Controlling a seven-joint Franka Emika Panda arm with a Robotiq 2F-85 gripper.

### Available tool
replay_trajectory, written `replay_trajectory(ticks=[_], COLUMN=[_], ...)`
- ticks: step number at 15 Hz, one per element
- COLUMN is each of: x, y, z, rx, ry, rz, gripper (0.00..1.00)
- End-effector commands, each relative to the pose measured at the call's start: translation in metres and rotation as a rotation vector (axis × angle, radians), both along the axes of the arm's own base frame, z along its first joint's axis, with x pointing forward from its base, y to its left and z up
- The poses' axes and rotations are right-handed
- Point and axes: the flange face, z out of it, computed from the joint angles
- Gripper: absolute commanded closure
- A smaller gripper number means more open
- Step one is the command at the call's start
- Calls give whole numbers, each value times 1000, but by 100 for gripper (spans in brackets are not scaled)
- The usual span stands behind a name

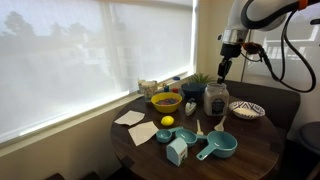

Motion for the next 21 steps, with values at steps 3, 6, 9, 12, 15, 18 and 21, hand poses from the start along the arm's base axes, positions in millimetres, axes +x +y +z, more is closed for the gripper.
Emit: replay_trajectory(ticks=[3,6,9,12,15,18,21], x=[2,6,8,10,14,19,25], y=[-4,-4,-5,-6,-6,-6,-6], z=[-8,-13,-16,-21,-27,-33,-38], rx=[25,26,24,20,10,-2,-7], ry=[38,37,36,43,50,59,65], rz=[-19,-17,-19,-23,-23,-17,-12], gripper=[72,70,70,71,71,71,71])
